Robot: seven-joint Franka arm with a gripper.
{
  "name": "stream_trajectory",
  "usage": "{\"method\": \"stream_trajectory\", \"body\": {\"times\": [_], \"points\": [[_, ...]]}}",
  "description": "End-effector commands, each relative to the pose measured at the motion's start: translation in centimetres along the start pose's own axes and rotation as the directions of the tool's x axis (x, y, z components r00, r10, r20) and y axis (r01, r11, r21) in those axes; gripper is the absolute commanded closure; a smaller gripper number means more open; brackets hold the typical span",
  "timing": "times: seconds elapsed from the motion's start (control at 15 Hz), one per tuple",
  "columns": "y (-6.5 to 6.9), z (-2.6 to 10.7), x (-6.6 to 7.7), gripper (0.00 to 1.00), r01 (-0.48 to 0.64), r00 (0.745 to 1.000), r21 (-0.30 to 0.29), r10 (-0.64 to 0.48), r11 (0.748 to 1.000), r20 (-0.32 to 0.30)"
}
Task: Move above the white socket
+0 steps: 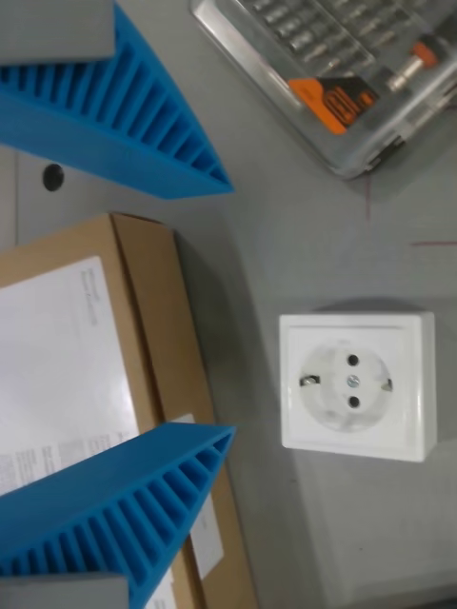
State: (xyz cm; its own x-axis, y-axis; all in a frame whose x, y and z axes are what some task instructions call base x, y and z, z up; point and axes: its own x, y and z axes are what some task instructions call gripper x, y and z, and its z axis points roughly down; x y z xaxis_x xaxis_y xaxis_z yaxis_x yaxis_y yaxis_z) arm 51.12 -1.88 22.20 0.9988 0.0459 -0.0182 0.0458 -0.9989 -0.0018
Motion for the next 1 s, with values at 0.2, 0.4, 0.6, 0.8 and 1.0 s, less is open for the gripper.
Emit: {"method": "stream_trajectory", "body": {"times": [0.2, 0.4, 0.6, 0.8, 1.0], "points": [[1.4, 1.0, 1.4, 0.00, 0.001, 1.000, -0.006, -0.001, 1.000, 0.024], [2.0, 1.7, 2.0, 0.00, -0.003, 1.000, -0.003, 0.003, 1.000, 0.028], [2.5, 2.3, 2.5, 0.00, -0.002, 0.999, 0.001, 0.002, 1.000, 0.032], [2.9, 2.8, 2.9, 0.00, -0.002, 0.999, 0.005, 0.002, 1.000, 0.032], [3.3, 3.2, 3.1, 0.00, -0.006, 1.000, 0.008, 0.006, 1.000, 0.025]]}}
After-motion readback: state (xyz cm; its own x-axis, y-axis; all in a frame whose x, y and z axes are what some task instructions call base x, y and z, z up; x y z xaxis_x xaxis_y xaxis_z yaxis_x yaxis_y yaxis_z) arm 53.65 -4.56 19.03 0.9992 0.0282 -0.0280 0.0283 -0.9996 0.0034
